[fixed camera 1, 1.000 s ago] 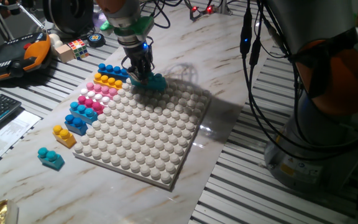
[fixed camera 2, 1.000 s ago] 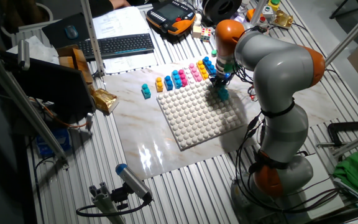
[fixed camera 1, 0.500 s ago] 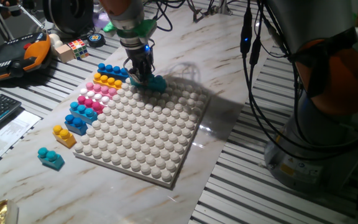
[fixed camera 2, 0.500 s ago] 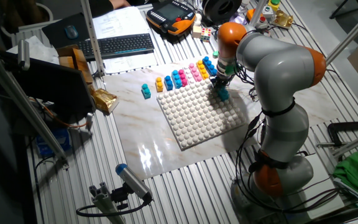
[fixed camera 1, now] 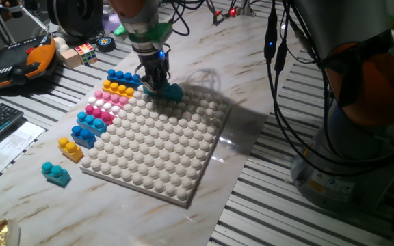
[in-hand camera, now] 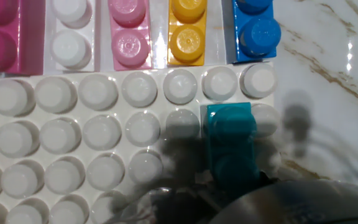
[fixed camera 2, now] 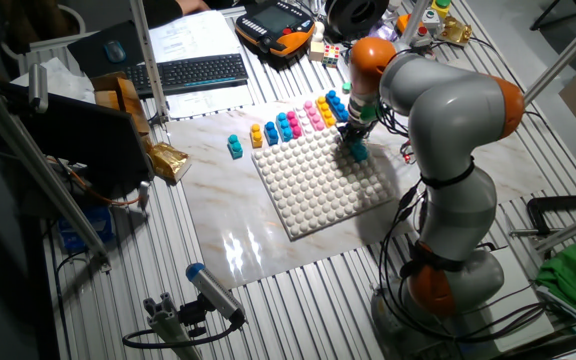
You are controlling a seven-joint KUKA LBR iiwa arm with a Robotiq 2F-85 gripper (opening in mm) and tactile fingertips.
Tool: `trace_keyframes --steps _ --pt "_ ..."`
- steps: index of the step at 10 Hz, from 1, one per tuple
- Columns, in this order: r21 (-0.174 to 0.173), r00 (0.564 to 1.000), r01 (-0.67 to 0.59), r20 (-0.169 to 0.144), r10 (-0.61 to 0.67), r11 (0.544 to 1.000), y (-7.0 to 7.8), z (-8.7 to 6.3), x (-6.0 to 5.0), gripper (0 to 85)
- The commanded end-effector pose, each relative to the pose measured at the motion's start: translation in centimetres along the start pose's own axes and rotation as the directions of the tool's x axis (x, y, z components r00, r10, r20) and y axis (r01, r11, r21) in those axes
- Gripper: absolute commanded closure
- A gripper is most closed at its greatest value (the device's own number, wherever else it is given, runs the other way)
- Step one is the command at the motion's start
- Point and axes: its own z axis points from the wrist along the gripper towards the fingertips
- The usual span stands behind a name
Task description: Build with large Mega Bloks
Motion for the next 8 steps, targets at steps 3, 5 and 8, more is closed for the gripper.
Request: trace_keyframes --steps 3,5,8 --pt "0.004 1.0 -0.004 -0.02 0.004 1.0 -0.2 -1.4 -0.6 21.0" --pt "0.008 1.0 -0.005 -0.029 0.006 1.0 -0.3 -3.4 -2.2 20.0" --pt "0.005 1.0 0.007 0.021 -0.007 1.0 -1.0 -3.9 -5.1 20.7"
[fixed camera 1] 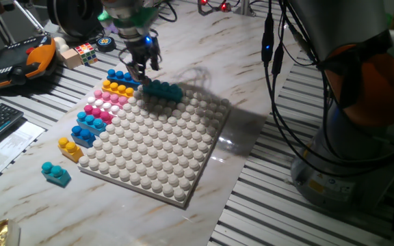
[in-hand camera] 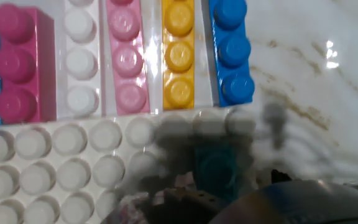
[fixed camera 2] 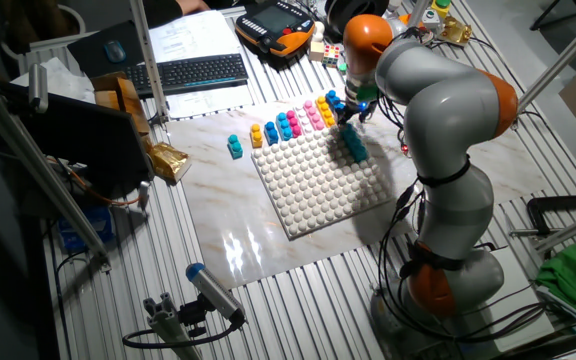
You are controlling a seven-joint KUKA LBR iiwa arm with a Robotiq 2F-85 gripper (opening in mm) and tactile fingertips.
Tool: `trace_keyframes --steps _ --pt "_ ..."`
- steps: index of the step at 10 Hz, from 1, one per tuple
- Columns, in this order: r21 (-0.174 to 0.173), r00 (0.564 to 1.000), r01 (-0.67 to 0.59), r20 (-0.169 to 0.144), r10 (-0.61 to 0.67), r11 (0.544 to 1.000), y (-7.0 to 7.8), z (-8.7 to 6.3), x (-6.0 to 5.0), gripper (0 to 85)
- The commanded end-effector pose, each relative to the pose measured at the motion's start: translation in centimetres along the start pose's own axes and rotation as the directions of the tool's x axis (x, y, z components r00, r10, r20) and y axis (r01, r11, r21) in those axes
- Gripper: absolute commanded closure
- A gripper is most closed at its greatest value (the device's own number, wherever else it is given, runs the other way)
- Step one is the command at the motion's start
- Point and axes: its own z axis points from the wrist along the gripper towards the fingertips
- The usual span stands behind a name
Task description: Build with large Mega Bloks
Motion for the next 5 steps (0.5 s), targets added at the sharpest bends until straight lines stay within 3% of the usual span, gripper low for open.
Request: trace_keyframes --steps 1,3,5 --pt "-0.003 1.0 0.01 0.013 -0.01 1.0 -0.2 0.2 -1.3 20.7" --pt "-0.006 0.999 0.029 0.033 -0.028 1.0 -0.5 0.9 -3.3 21.7" --pt "-0.022 0.998 0.063 0.028 -0.062 0.998 -1.0 1.2 -4.7 22.0"
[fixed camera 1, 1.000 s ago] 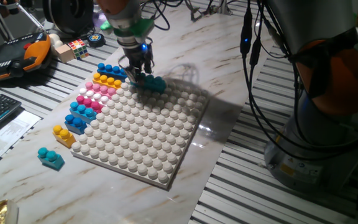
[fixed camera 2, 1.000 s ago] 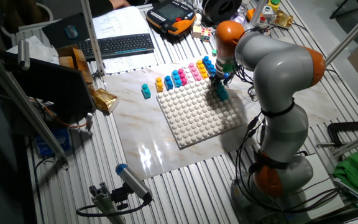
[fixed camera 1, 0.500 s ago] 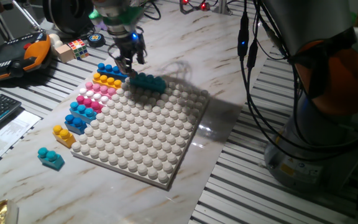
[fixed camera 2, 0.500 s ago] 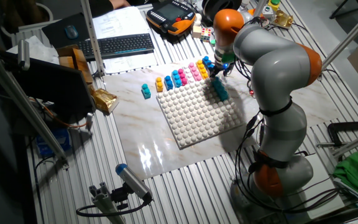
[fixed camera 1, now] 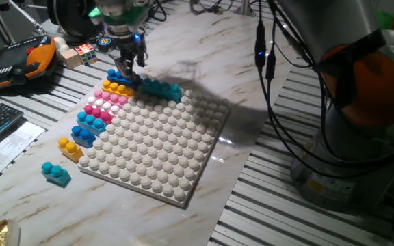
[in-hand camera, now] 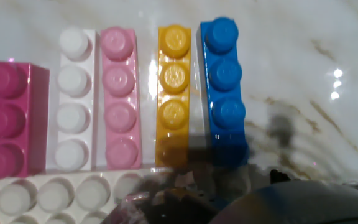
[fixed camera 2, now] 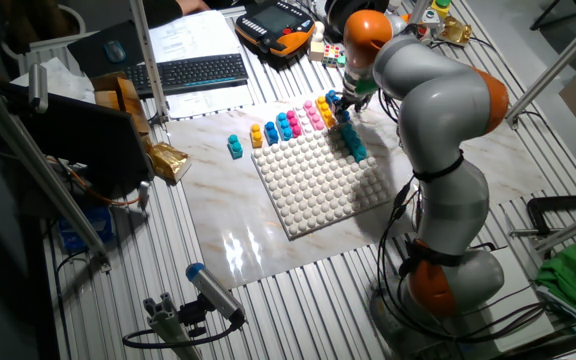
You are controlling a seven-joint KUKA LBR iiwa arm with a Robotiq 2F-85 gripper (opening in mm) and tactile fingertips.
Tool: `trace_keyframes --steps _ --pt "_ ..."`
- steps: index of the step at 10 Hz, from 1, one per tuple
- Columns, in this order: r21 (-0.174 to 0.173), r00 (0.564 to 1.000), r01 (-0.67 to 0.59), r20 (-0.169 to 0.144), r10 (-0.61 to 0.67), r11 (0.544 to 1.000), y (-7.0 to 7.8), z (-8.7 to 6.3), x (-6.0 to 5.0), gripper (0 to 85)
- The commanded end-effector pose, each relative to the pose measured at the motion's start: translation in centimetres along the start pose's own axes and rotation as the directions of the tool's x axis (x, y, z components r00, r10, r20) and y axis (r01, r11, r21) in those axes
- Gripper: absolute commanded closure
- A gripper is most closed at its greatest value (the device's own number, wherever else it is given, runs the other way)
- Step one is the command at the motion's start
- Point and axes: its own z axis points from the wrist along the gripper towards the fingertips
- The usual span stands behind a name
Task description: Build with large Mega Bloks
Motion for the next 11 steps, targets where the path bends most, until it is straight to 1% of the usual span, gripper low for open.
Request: trace_keyframes --steps 1,2,4,5,6,7,8,9,10,11 --pt "-0.008 1.0 0.011 -0.014 -0.011 1.0 -0.09 -0.03 -0.25 22.3" --pt "-0.016 1.0 0.012 -0.018 -0.012 1.0 0.05 0.19 -0.34 22.7" --pt "-0.003 1.0 0.023 0.015 -0.023 1.0 0.44 0.85 -0.84 22.7" --pt "-0.004 0.999 0.028 0.021 -0.027 1.0 0.44 0.85 -0.84 22.3" --pt "-0.007 1.0 0.031 0.004 -0.031 1.0 0.44 0.85 -0.84 23.0" --pt "-0.012 0.999 0.028 -0.02 -0.028 1.0 0.44 0.85 -0.84 24.7" --pt "0.006 0.999 0.043 -0.025 -0.043 0.999 0.44 0.85 -0.84 25.7" --pt "0.008 0.998 0.049 -0.041 -0.049 0.999 0.44 0.85 -0.84 26.3" --pt "0.008 0.997 0.06 -0.047 -0.059 0.998 0.44 0.85 -0.84 26.7" --pt "0.019 0.996 0.086 -0.04 -0.085 0.996 0.44 0.85 -0.84 26.7"
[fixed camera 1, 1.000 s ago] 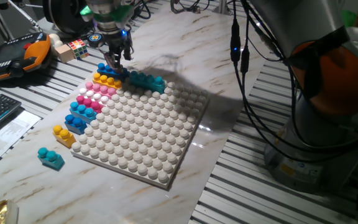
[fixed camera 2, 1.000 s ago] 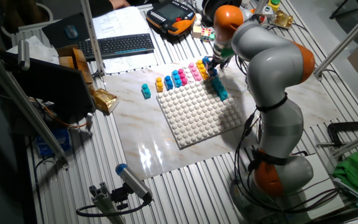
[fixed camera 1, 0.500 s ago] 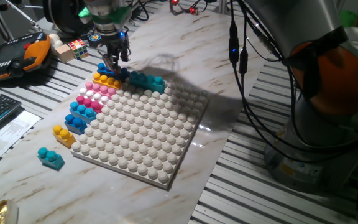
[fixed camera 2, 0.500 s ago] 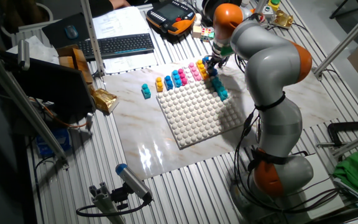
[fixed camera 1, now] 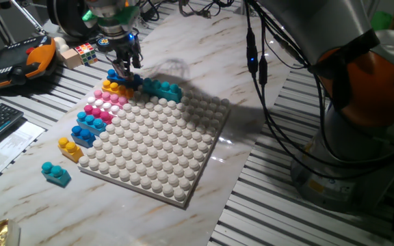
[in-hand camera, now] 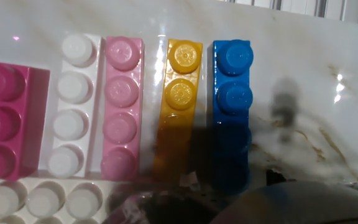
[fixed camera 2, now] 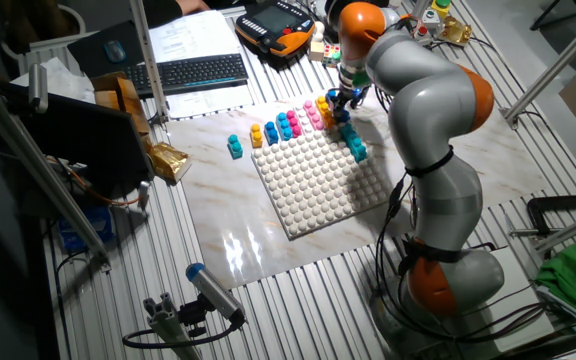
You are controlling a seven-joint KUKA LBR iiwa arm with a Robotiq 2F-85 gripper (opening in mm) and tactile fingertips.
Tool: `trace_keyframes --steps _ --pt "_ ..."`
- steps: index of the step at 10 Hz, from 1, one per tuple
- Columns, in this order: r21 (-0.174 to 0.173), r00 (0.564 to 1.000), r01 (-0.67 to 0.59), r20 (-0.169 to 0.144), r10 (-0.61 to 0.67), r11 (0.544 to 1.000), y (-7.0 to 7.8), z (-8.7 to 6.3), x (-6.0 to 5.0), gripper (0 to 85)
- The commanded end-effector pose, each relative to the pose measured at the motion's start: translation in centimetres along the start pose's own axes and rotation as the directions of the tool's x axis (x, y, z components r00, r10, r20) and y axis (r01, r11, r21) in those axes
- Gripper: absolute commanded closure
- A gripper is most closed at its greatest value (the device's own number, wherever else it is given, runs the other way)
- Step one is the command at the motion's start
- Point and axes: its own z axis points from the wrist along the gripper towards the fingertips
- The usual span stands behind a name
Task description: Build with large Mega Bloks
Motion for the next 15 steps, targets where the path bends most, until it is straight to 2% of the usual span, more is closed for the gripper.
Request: trace_keyframes --steps 1,3,6,9,11,15 --pt "0.0 1.0 0.01 0.0 -0.01 1.0 -0.1 0.0 -0.1 26.7" --pt "-0.005 0.999 0.022 0.026 -0.022 1.0 -0.6 0.6 -1.2 26.0" --pt "-0.001 0.997 0.008 0.081 -0.008 1.0 -1.1 1.9 -2.9 25.7" --pt "-0.008 0.995 0.017 0.096 -0.017 1.0 -1.1 3.2 -3.9 25.7" --pt "-0.01 0.995 0.028 0.095 -0.027 1.0 -1.6 3.5 -4.2 27.0" --pt "-0.023 0.995 0.033 0.098 -0.031 0.999 -1.4 4.1 -4.3 46.0"
